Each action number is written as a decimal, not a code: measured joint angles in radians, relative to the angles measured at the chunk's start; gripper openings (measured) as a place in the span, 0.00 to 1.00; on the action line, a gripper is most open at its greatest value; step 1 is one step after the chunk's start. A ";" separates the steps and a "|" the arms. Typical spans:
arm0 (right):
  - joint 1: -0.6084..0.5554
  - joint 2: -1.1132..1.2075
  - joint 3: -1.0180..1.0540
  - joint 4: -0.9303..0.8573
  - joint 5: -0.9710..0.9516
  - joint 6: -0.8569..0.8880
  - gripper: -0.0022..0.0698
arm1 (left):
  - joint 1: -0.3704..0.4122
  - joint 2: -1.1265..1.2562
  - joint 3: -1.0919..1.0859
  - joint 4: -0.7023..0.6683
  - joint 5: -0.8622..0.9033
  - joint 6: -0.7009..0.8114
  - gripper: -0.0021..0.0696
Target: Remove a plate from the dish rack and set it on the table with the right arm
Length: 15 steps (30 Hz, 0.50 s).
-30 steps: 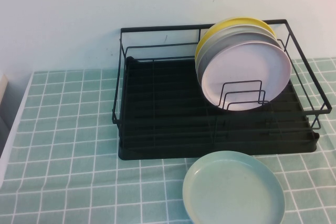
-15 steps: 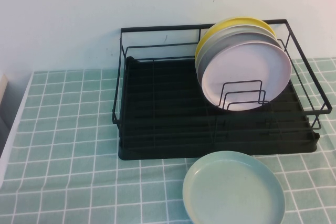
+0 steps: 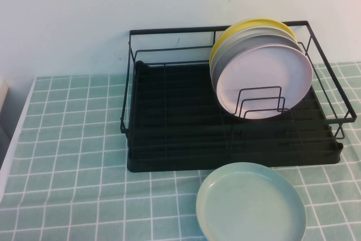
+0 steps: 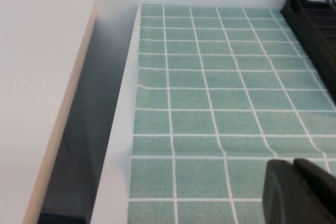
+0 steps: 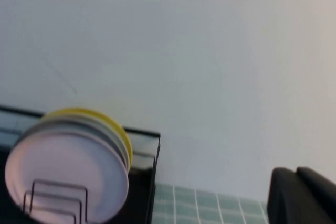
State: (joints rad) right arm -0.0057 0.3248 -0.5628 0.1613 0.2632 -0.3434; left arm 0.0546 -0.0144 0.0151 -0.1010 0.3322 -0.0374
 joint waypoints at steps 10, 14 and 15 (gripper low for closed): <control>0.000 0.519 -0.337 0.056 0.186 -0.315 0.03 | 0.000 0.000 0.000 0.000 0.000 0.000 0.02; 0.000 0.690 -0.425 0.188 0.219 -0.494 0.03 | 0.000 0.000 0.000 0.000 0.000 0.000 0.02; 0.000 0.732 -0.443 0.234 0.231 -0.555 0.03 | 0.000 0.000 0.000 0.000 0.000 0.000 0.02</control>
State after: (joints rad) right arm -0.0057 1.0569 -1.0062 0.3954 0.4945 -0.8981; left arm 0.0546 -0.0144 0.0151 -0.1010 0.3322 -0.0374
